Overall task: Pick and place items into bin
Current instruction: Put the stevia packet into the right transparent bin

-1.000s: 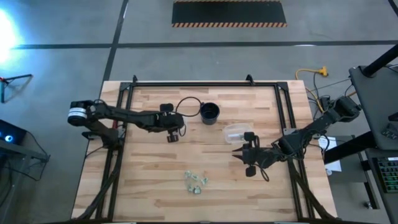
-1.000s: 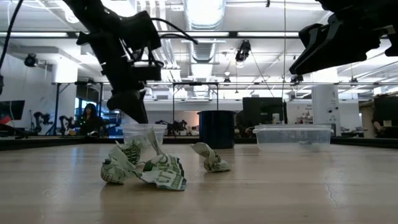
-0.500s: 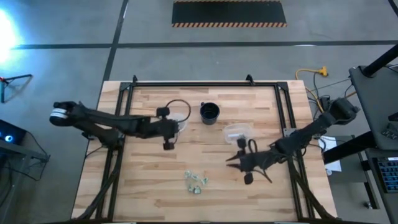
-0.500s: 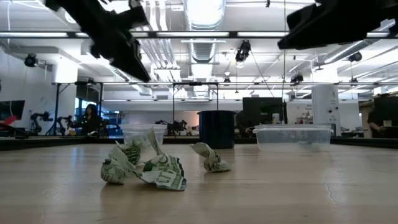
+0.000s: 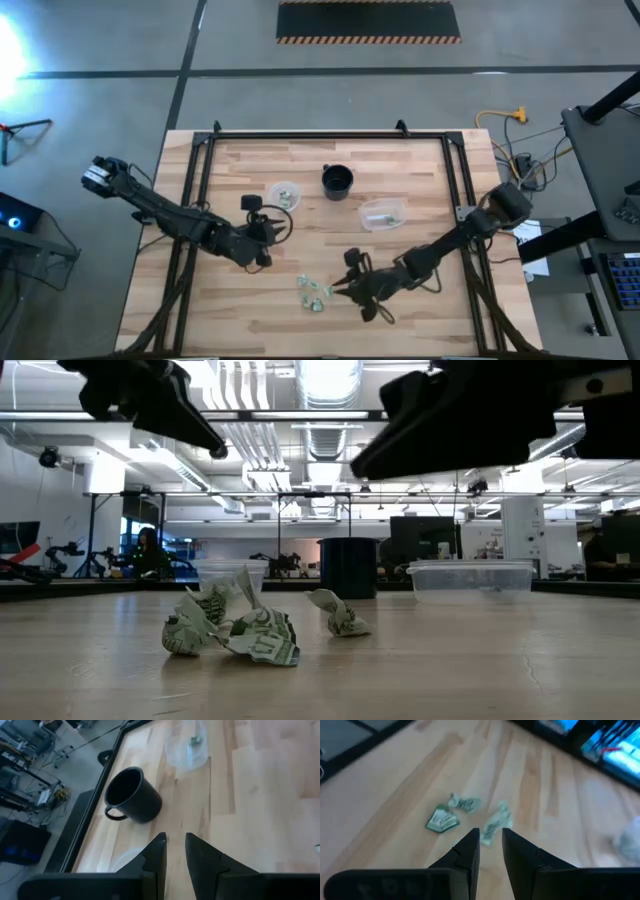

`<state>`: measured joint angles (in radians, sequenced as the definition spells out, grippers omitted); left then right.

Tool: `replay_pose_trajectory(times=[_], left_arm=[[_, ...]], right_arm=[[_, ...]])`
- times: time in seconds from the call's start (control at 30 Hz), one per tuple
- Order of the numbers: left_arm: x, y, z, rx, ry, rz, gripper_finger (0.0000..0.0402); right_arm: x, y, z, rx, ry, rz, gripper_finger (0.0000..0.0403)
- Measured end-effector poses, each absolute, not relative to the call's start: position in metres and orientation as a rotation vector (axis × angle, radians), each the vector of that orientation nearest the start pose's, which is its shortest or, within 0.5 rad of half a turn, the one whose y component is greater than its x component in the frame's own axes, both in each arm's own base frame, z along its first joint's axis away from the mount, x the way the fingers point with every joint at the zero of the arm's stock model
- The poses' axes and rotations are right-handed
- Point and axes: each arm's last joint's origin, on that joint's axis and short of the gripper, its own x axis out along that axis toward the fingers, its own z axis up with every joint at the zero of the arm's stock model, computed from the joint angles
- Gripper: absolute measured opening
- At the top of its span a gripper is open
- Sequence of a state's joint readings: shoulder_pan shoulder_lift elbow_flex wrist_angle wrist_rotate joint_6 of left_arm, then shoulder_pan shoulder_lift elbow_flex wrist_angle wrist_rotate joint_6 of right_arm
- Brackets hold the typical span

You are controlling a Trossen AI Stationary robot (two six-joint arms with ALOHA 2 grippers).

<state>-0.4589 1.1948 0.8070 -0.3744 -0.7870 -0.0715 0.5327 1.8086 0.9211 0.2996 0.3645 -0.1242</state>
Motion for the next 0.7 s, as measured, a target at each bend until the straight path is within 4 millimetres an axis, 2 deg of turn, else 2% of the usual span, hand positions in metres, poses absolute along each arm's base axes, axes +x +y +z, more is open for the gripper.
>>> replay_pose_trajectory(times=[0.13,0.27,0.5,0.7], left_arm=[[0.221,-0.088,0.252,0.378,0.607,0.325,0.0054],[0.221,-0.088,0.251,0.374,0.607,0.327,0.0054],[0.220,-0.090,0.250,0.351,0.600,0.325,0.0054],[0.219,-0.093,0.250,0.328,0.587,0.317,0.0054]], right_arm=[[0.327,0.189,0.138,-0.382,0.643,0.200,0.0073],[0.334,0.203,0.127,-0.421,0.677,0.219,0.0073],[0.346,0.211,0.126,-0.429,0.695,0.183,0.0075],[0.348,0.212,0.123,-0.425,0.733,0.158,0.0104]])
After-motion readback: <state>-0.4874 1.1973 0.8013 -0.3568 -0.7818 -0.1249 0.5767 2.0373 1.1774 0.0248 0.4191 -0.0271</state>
